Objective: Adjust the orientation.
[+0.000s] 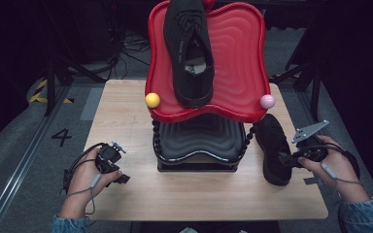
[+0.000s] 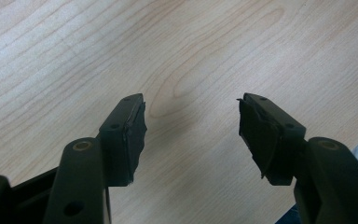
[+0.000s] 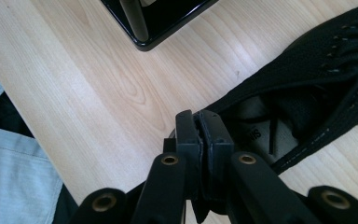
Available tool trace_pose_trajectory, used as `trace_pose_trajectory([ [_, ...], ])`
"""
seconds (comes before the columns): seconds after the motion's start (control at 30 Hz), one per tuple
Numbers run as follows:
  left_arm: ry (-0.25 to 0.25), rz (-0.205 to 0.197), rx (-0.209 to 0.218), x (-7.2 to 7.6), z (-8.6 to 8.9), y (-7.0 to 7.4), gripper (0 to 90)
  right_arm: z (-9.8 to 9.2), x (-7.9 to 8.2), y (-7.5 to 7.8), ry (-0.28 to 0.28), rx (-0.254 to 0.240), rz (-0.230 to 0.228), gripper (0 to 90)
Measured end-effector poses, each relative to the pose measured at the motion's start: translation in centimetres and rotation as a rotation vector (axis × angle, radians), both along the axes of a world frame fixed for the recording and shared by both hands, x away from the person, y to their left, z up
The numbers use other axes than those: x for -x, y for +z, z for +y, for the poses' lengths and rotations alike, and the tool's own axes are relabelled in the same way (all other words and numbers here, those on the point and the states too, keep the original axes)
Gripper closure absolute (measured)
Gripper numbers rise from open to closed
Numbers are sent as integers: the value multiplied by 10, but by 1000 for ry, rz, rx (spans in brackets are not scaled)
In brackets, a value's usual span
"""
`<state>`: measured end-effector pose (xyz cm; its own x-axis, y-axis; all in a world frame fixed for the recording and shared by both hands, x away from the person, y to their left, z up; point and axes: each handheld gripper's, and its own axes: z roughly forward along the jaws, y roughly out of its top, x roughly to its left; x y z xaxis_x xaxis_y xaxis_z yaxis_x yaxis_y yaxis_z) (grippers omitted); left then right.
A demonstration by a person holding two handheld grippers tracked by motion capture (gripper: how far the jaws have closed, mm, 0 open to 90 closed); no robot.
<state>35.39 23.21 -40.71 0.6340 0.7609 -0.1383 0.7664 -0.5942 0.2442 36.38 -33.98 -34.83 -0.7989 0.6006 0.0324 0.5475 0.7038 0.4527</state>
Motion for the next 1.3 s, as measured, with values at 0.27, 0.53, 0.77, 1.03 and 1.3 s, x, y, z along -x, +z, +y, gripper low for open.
trace_pose_trajectory([
  [0.27,-11,5,-11,0,-3,-2,413,-5,-7,-13,-91,-29,52,572],
  [0.53,-7,10,-11,-1,-3,-5,417,11,-24,-44,-55,47,140,666],
  [0.77,-10,14,-12,-1,-2,-6,417,18,-31,-57,-22,84,179,759],
  [1.03,-9,14,-8,0,-1,-6,417,17,-32,-57,-16,75,193,802],
  [1.3,-6,14,-5,0,-1,-6,414,18,-31,-57,-19,74,188,803],
])
